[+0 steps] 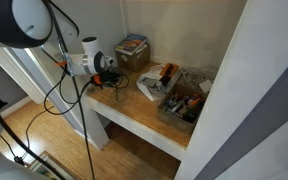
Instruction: Put the pen into the cardboard box
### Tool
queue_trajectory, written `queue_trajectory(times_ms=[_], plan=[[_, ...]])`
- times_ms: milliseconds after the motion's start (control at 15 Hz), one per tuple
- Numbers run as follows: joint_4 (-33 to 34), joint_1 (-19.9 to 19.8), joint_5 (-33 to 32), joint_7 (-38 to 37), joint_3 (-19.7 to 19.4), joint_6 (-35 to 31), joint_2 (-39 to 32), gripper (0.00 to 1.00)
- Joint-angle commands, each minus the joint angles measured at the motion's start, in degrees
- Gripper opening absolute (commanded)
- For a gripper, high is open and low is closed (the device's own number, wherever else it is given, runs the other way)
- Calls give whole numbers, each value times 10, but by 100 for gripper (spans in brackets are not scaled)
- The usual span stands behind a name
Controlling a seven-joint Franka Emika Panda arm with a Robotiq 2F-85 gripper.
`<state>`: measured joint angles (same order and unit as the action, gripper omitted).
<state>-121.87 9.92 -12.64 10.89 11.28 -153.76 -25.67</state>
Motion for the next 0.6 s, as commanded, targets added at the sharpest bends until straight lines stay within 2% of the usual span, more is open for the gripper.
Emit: queue_trajectory(times_ms=[0, 533], plan=[[35, -10, 10, 37, 3, -11, -35, 100], [80, -24, 9, 56, -2, -16, -93, 100]])
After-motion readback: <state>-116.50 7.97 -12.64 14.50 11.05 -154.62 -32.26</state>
